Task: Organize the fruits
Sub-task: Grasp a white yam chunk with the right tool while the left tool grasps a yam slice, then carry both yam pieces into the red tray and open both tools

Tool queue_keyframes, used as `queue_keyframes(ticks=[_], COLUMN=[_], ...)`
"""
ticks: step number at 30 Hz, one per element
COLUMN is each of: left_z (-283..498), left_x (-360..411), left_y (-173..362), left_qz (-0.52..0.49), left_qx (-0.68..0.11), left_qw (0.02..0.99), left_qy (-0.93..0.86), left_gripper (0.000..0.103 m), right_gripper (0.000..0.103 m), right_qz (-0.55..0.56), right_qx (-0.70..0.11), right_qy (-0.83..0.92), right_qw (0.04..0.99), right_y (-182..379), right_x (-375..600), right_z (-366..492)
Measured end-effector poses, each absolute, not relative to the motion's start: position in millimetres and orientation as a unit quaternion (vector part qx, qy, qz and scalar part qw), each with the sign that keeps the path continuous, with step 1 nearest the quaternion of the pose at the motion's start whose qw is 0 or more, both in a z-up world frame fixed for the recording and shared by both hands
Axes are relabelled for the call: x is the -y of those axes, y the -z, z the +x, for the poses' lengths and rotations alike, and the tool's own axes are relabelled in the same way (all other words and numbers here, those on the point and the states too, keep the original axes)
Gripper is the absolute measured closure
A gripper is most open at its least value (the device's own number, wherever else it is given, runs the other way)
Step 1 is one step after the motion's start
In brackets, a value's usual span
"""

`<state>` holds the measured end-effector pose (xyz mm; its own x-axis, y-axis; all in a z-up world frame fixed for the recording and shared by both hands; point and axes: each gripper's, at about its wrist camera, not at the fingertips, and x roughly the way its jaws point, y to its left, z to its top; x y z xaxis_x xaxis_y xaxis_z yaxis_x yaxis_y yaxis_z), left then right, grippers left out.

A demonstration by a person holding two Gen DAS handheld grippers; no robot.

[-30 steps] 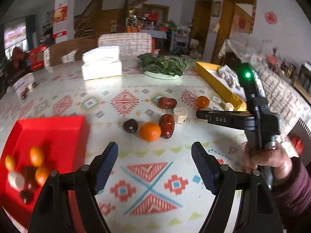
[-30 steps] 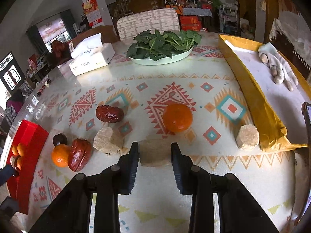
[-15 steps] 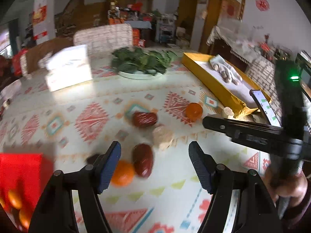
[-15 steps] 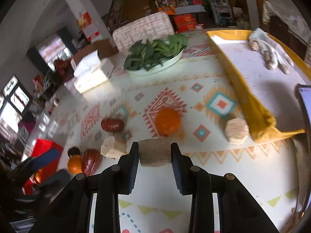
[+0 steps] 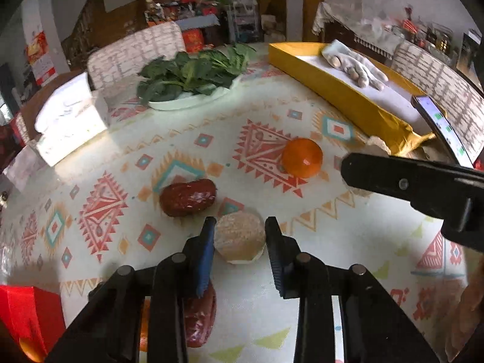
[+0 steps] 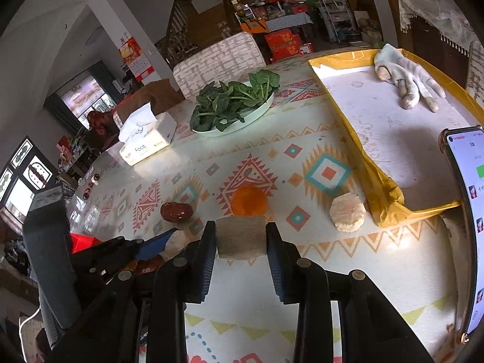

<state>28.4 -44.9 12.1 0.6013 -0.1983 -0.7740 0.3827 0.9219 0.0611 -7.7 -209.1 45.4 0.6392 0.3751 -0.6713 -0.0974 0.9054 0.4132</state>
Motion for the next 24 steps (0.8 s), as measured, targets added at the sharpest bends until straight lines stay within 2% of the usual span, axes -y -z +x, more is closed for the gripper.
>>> queue_keyframes(ticks=[5,13,19,24], left_z=[15.7,-50.1,-114.1,-150.9], left_x=[26.1,-54.0,-148.2,-218.2], left_y=[-31.5,-80.4,-91.9,-71.9], left_qz=[0.068,-0.030,-0.099,-0.152], left_qx=[-0.402,-0.356,-0.322,-0.316], left_qw=[0.899,0.924,0.940,0.936], left_qy=[0.162,0.140,0.052,-0.034], left_gripper=[0.071,0.071,0.071,0.071], right_gripper=[0.068,0.068,0.068,0.068], right_qz=[0.180,0.280,0.260,0.217], right_qx=[-0.404,-0.396,-0.398,-0.408], right_qy=[-0.144,-0.258,-0.276,-0.263], right_qw=[0.885,0.835,0.835,0.847], right_y=[-44.0,-34.9,-34.8,-33.1], right_x=[209.6,213.7,195.0,176.0], right_z=[-7.3,-5.8,-10.7,-14.7])
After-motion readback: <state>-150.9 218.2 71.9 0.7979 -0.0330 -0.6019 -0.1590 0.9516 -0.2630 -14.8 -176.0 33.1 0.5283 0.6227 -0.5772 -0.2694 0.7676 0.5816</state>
